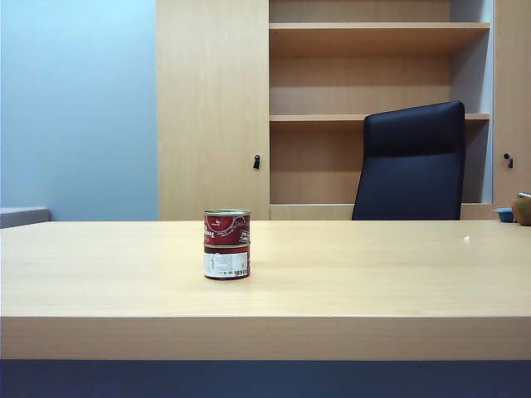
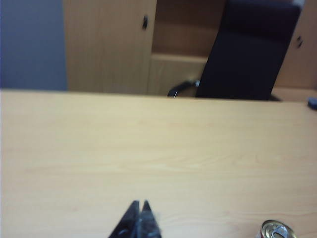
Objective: Stack a can of tomatoes on the right onto the can of tomatoes on the left.
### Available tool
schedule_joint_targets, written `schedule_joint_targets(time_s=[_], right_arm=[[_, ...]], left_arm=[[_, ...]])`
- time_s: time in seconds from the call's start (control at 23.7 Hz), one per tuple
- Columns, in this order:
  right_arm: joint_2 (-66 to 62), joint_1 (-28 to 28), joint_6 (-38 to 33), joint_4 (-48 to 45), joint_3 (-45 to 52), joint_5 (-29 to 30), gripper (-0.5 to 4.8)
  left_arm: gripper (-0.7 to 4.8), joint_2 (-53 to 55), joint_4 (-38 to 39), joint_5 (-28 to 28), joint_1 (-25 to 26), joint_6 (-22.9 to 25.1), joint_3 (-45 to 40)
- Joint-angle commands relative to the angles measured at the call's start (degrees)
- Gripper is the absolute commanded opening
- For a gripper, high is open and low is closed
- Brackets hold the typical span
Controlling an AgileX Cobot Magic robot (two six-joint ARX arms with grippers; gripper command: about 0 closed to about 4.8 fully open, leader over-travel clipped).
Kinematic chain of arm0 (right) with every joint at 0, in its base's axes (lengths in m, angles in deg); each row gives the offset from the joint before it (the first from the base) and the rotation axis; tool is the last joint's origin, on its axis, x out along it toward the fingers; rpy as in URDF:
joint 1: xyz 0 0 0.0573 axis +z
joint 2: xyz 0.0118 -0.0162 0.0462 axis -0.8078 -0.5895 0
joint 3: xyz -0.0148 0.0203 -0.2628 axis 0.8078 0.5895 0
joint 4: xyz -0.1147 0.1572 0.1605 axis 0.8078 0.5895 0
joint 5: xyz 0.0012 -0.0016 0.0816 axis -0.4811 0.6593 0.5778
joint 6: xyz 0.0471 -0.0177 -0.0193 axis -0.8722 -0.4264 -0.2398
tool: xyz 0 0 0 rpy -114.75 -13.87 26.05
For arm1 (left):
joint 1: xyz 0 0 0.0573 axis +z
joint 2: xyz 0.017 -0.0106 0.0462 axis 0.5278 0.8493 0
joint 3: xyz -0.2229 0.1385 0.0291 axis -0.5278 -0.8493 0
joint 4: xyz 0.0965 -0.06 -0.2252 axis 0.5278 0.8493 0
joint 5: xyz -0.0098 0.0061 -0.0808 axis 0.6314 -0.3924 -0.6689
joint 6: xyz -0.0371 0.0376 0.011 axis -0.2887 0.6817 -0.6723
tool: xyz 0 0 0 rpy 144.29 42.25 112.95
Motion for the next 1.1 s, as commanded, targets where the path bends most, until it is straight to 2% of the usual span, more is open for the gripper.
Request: schedule_joint_targets(time_s=[0.04,0.13,0.25,0.42,0.55,0.59,0.88,1.1], right_arm=[[9.4,-0.4,-1.4,-10.5,7.9,-9.4,-0.08],[16.9,-1.6,-1.4,-11.5,12.9,-11.9,0.01],[26.8,-4.3,-1.4,-7.9,16.4,-14.3,0.00],[35.1,-6.1,-1.4,0.7,16.6,-16.7,0.01],[44.4,-6.4,-1.3,10.2,16.6,-16.7,0.60],[45.8,-6.4,-1.3,11.6,16.6,-16.7,0.64],[53.5,-6.3,-1.3,21.0,16.6,-16.3,0.64],[54.0,-6.3,-1.3,26.7,16.7,-16.3,0.62]], left_arm=[[-0.02,-0.8,-6.3,0.5,-0.8,-1.6,-2.5],[-0.02,-2.0,-8.4,5.7,-2.0,-1.9,-4.5],[-0.01,-5.1,-10.0,12.4,-2.9,-1.5,-7.4],[-0.02,-8.6,-10.5,12.5,-2.9,-0.3,-10.5],[-0.02,-14.3,-13.4,11.0,-2.9,0.3,-16.2],[-0.02,-15.6,-13.5,11.0,-2.9,0.2,-17.6],[-0.02,-21.9,-13.4,11.6,-2.9,-0.3,-24.2],[-0.02,-22.5,-8.2,11.6,-2.9,1.6,-24.6]])
